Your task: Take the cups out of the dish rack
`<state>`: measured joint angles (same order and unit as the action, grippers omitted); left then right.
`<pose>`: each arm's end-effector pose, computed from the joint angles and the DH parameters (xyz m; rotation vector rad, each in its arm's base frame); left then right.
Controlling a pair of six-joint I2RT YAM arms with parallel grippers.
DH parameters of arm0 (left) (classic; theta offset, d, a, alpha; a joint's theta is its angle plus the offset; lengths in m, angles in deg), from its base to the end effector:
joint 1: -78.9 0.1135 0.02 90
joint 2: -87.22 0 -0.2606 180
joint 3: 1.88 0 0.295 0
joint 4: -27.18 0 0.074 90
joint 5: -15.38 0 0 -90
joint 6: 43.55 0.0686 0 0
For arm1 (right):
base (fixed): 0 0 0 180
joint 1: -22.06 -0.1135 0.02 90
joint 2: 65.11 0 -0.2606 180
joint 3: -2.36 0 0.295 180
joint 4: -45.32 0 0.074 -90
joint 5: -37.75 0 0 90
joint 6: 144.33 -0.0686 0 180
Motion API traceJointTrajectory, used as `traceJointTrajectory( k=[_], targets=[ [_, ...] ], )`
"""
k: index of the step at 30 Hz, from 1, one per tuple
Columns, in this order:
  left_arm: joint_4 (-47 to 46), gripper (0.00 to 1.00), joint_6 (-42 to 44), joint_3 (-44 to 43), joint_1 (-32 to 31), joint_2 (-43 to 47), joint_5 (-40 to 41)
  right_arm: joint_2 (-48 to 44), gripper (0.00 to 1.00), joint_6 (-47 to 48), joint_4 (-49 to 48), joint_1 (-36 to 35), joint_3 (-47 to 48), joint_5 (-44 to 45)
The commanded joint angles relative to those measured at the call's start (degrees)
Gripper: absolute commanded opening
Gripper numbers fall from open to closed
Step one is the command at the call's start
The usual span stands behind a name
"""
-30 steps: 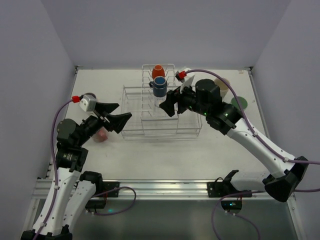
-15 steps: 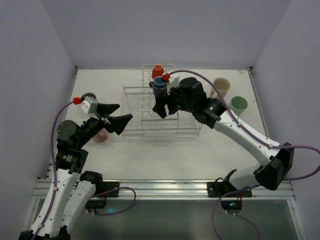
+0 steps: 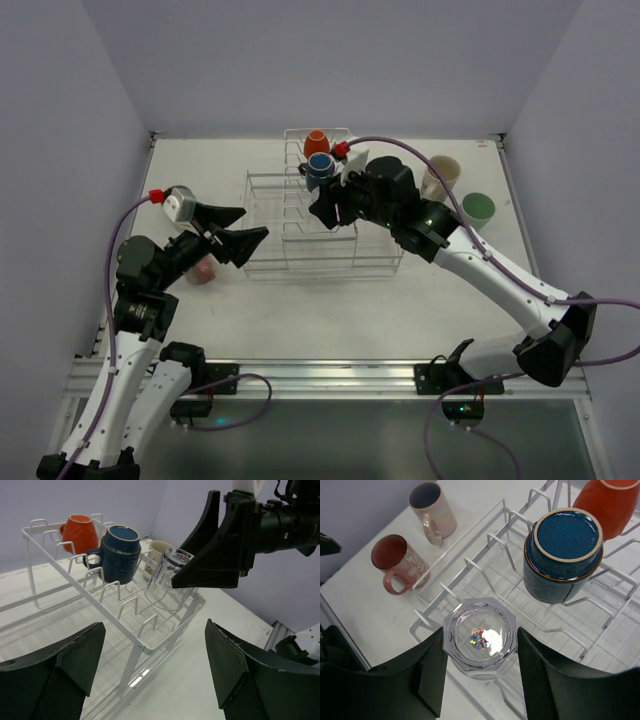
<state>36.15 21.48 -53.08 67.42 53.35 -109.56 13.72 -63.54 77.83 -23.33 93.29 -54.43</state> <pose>0.2020 -0.0811 0.3655 0.3498 1.4826 -0.9461 0.2731 0.2806 0.3813 -0.6416 1.8795 0.6665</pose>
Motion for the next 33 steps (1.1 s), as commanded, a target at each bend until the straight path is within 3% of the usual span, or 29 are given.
traceJointTrajectory(
  k=[1, 8, 12, 21, 30, 33],
  targets=[
    [-6.19, 0.86, -7.88, -1.23, -0.38, -1.38, -4.96, -9.72, 0.27, -5.19, -8.11, -0.32, -2.63, 1.3],
    [-18.14, 0.8, -25.99, -0.18, -1.25, -2.43, -10.76, -23.34, 0.25, -23.09, -26.17, -0.32, -19.06, -3.7],
    [-21.92, 0.8, -32.23, -0.09, -7.91, -4.89, -9.37, -27.58, 0.25, -32.78, -36.47, -0.32, -28.02, -8.18],
    [-21.32, 0.77, -32.51, -1.49, -24.71, -9.37, 2.59, -30.13, 0.25, -43.87, -48.98, -0.32, -35.42, -10.22],
    [-22.27, 0.71, -31.1, -2.81, -30.34, -12.62, 7.43, -30.49, 0.25, -46.68, -52.86, -0.32, -39.03, -10.13],
    [-25.43, 0.61, -31.1, -2.64, -31.31, -13.42, 8.48, -29.17, 0.25, -47.65, -53.99, -0.32, -39.91, -10.48]
  ],
)
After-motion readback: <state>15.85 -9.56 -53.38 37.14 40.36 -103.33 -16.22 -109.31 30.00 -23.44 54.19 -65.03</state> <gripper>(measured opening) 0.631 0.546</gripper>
